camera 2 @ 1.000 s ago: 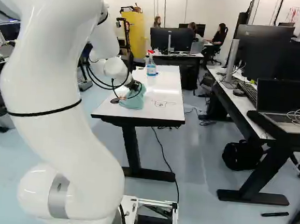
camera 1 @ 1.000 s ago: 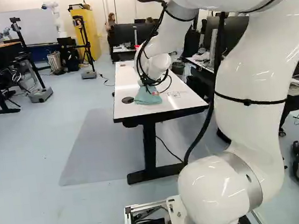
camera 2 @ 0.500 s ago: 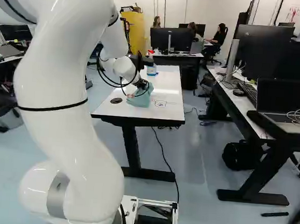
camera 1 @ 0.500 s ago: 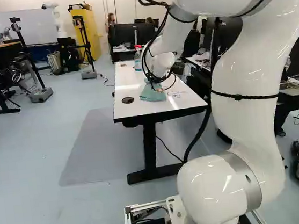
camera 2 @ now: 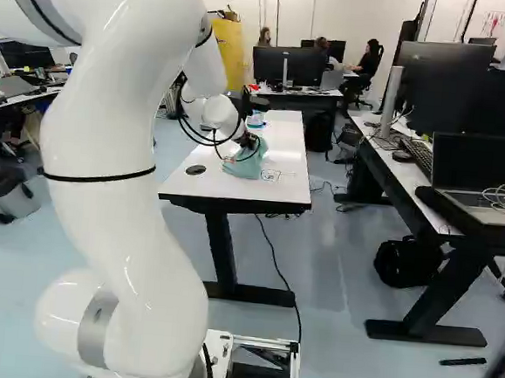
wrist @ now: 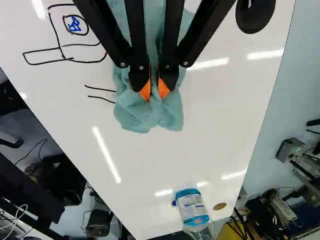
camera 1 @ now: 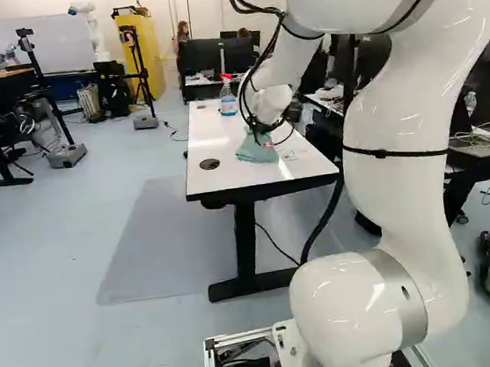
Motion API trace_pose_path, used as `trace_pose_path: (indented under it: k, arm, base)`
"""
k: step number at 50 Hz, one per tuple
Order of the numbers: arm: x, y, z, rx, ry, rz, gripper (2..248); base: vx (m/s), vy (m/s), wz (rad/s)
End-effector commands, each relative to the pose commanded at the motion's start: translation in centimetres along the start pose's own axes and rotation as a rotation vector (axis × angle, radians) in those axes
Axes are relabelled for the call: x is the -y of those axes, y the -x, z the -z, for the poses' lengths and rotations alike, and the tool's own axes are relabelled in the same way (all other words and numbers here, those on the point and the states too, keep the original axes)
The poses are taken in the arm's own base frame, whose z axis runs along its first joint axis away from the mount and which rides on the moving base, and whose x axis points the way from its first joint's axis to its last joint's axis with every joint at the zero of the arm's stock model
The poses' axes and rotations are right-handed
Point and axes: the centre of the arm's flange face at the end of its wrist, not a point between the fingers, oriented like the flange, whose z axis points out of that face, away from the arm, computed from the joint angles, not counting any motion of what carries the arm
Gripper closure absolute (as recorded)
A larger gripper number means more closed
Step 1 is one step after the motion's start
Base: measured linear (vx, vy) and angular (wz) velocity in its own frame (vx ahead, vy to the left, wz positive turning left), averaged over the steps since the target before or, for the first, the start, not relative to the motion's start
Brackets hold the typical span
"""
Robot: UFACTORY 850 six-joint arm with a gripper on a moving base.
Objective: Clean the table with the green towel
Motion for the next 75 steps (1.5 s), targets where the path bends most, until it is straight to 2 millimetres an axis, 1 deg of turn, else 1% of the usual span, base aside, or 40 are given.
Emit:
trace_pose_path:
  k: [33, 75]
  arm:
    - [-0.4, 2.4, -3.0, 0.061, 0.013, 0.003, 212]
    - [-0.4, 3.0, -3.0, 0.132, 0.013, 0.003, 212]
  base:
    - [0.0, 0.0, 0.0]
    - [0.0, 0.0, 0.0]
